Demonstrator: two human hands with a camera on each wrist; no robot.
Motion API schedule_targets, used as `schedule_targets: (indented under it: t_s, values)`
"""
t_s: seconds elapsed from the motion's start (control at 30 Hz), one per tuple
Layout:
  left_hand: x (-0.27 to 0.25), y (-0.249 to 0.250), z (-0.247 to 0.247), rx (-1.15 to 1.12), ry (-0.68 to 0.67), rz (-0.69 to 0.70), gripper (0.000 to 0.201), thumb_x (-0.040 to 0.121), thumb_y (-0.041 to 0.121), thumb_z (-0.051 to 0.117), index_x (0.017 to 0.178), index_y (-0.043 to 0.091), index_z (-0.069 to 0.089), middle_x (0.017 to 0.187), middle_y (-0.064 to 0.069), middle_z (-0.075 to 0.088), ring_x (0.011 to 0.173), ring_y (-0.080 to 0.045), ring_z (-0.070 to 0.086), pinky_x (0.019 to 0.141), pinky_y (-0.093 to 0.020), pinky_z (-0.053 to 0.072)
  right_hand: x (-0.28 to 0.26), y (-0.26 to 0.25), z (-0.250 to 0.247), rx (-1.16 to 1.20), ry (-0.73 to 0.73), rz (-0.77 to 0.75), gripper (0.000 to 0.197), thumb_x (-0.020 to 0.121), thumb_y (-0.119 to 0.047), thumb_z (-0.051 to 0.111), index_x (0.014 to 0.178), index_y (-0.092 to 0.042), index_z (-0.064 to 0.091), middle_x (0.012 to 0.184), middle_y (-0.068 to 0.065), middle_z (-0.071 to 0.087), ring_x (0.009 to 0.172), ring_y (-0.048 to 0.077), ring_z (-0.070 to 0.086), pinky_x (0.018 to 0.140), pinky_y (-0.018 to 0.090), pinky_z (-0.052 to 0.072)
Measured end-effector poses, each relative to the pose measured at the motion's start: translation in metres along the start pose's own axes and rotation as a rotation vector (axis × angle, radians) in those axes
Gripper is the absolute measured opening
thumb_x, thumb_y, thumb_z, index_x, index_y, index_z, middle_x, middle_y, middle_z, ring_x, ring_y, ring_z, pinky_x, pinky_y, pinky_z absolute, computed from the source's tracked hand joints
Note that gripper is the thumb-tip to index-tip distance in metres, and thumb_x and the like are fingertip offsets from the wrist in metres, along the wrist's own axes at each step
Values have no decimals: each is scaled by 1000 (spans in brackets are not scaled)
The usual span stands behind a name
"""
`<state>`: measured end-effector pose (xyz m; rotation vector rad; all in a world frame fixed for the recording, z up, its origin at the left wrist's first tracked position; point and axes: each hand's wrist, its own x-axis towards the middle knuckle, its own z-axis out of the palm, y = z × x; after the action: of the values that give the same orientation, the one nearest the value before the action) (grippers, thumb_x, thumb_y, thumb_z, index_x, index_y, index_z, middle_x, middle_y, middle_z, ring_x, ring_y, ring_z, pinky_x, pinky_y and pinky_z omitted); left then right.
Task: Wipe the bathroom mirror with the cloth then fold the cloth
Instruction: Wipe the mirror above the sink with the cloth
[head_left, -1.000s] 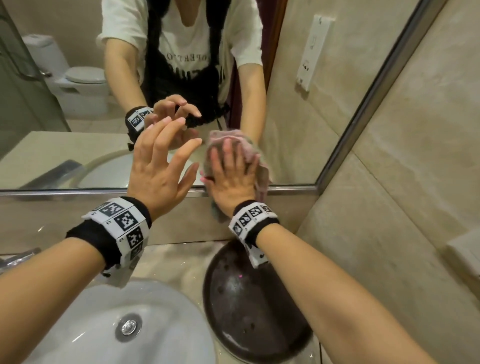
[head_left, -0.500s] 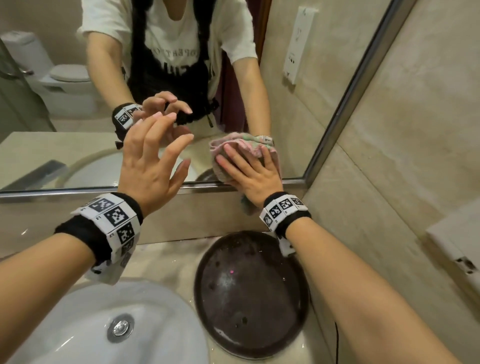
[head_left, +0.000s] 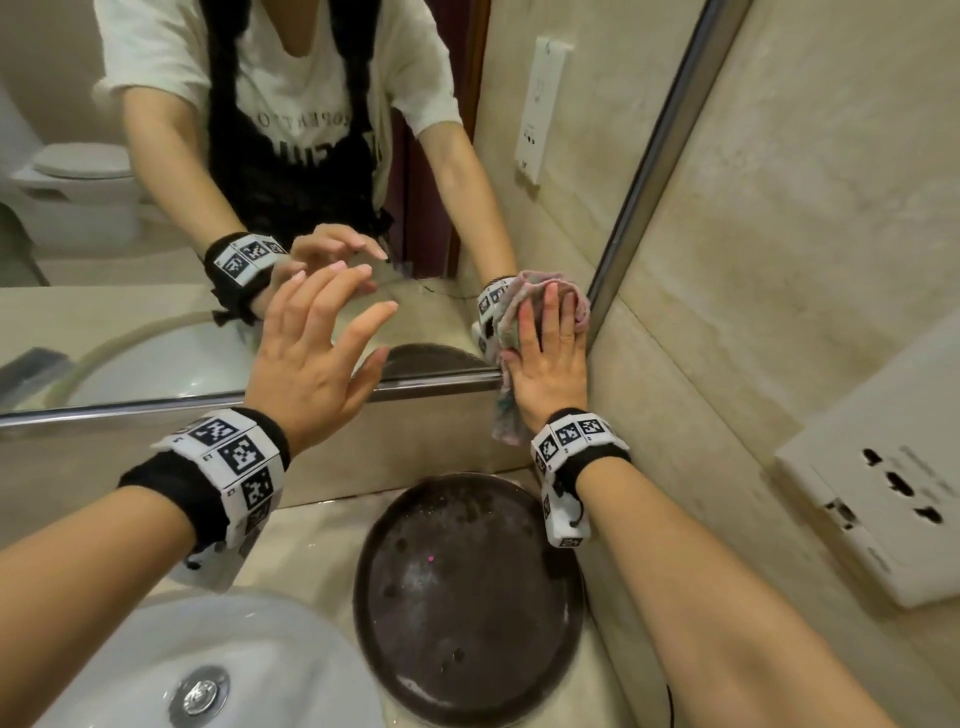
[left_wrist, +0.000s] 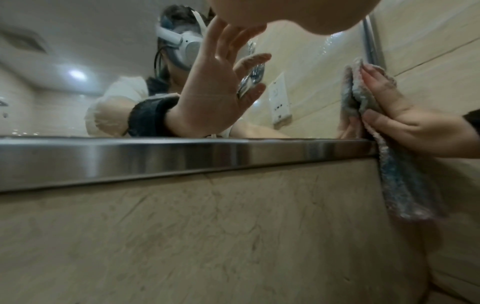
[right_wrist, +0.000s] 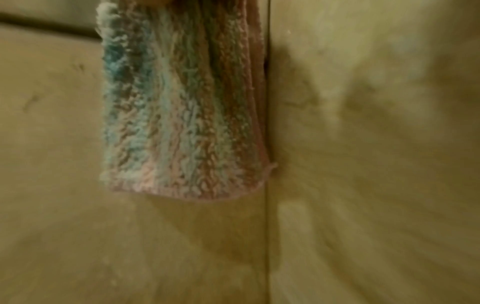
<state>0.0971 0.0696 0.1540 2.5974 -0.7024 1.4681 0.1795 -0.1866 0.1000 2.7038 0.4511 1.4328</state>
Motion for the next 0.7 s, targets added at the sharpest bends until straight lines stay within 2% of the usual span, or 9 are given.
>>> schedule_targets:
  t_s: [0.07, 0.1, 0.17, 0.23, 0.3, 0.43, 0.53, 0.63, 0.7]
  values:
    - [4, -3, -2, 1, 20, 6, 39, 92, 29, 50, 126, 13, 44, 136, -16, 34, 128, -35, 33, 110, -50, 26, 17, -7, -7, 40, 23, 89, 82, 91, -45, 31, 143, -19, -27, 152, 6, -31, 139, 20, -33, 115, 40, -9]
    - [7, -4, -4, 3, 37, 9, 38, 91, 28, 51, 126, 13, 45, 135, -17, 35, 128, -35, 34, 109, -51, 26, 28, -10, -12, 60, 45, 125, 76, 95, -48, 25, 144, -19, -26, 154, 8, -24, 139, 20, -32, 115, 40, -8]
    - [16, -7, -10, 10, 77, 15, 38, 91, 28, 51, 125, 12, 46, 135, -17, 36, 127, -36, 35, 109, -51, 27, 57, -14, -27, 74, 98, 194, 65, 97, -50, 12, 148, -18, -14, 153, 17, 5, 143, 23, -24, 117, 40, -9]
    - [28, -10, -17, 15, 111, 19, 38, 91, 28, 51, 125, 13, 45, 135, -17, 35, 127, -35, 35, 109, -51, 29, 91, -19, -46, 44, 168, 255, 62, 97, -47, 11, 146, -10, 9, 149, 24, 27, 144, 32, 4, 117, 42, -4]
    - [44, -12, -26, 8, 140, 23, 38, 92, 29, 50, 126, 13, 44, 136, -15, 35, 128, -35, 34, 108, -51, 29, 125, -25, -66, 19, 222, 316, 59, 97, -45, 15, 142, -7, 21, 146, 23, 36, 139, 37, 26, 117, 44, 3]
    - [88, -23, -51, 87, 155, 6, 43, 92, 28, 47, 131, 10, 45, 143, -17, 36, 133, -35, 30, 110, -52, 28, 189, -34, -104, 34, 295, 460, 60, 96, -45, 27, 142, -7, 36, 147, 18, 38, 138, 34, 33, 116, 46, 15]
    - [123, -31, -78, 187, 148, -43, 48, 94, 27, 42, 138, 7, 42, 149, -18, 32, 139, -34, 26, 113, -49, 23, 231, -40, -137, 61, 306, 530, 63, 94, -46, 24, 143, -8, 34, 149, 16, 34, 140, 32, 30, 115, 48, 21]
    - [159, -42, -107, 224, 143, -45, 49, 94, 27, 41, 139, 8, 40, 151, -15, 31, 140, -31, 28, 115, -45, 21, 276, -42, -171, 75, 285, 522, 66, 94, -49, 16, 148, -11, 23, 155, 15, 22, 144, 31, 19, 118, 48, 14]
    - [181, -49, -127, 216, 155, -48, 48, 93, 27, 42, 138, 9, 43, 148, -13, 36, 137, -30, 34, 113, -44, 24, 306, -37, -195, 71, 231, 489, 67, 95, -50, 13, 150, -12, 12, 157, 14, 11, 146, 30, 8, 118, 47, 5]
